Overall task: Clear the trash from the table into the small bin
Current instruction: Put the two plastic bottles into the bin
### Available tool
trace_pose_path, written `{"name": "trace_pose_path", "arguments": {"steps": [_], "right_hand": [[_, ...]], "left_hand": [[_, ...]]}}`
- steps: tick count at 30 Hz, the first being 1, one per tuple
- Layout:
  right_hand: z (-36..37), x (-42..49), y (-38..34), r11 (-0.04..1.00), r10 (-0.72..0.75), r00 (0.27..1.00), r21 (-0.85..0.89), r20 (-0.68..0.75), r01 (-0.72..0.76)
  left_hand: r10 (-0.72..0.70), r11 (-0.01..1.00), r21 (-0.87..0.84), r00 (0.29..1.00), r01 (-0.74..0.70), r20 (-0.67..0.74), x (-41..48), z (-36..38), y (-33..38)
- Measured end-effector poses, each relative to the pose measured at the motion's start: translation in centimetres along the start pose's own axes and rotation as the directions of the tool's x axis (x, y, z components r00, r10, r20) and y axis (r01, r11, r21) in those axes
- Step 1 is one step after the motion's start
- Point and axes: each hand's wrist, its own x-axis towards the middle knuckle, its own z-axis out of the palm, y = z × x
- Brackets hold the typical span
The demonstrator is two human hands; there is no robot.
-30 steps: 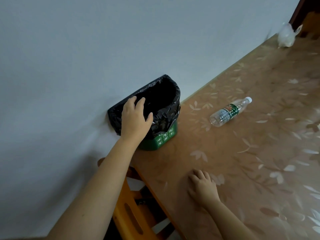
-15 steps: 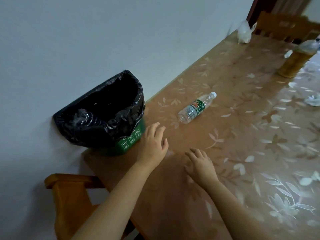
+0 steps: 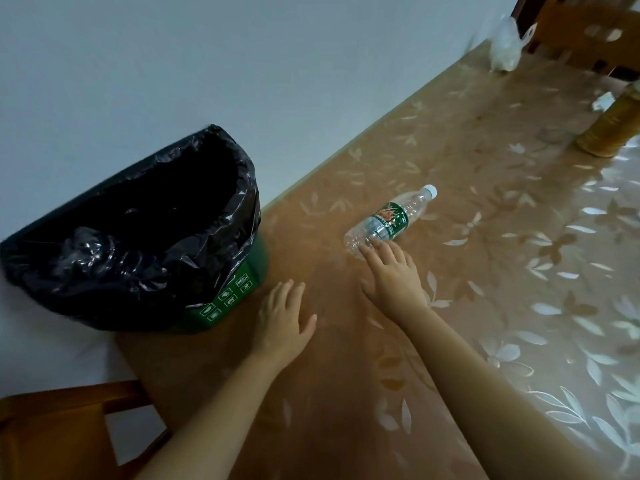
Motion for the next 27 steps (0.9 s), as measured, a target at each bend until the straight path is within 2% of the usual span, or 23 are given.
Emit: {"name": "trace_pose_path", "arguments": {"steps": [3, 7, 11, 19, 27], "right_hand": [[0.6, 2.1, 0.4, 0.994, -0.052, 0.998, -0.099, 0.048, 0.056], [1.1, 3.9, 1.1, 0.971, -0.077, 0.994, -0.219, 0.079, 0.093], [1.5, 5.1, 1.2, 0.959, -0.092, 0.992, -0.262, 0.086, 0.112], [2.3, 6.9, 0.3, 0.965, -0.1, 0.993, -0.239, 0.057, 0.11], [0.0, 4.0, -0.8, 0.984, -0.135, 0.984, -0.134, -0.114, 0.119]], "left_hand": [[-0.028, 0.999, 0.041, 0.999, 0.027, 0.033, -0.3, 1.4, -1.4], [0.025, 0.997, 0.072, 0.998, -0.021, -0.056, -0.9, 2.3, -2.1], [0.038, 0.996, 0.086, 0.995, -0.03, -0.092, -0.8, 2.6, -2.2], [0.037, 0.998, 0.063, 0.994, -0.031, -0.099, -0.8, 2.7, -2.4], [0.051, 0.996, 0.076, 0.994, -0.044, -0.095, -0.8, 2.5, -2.3]]}}
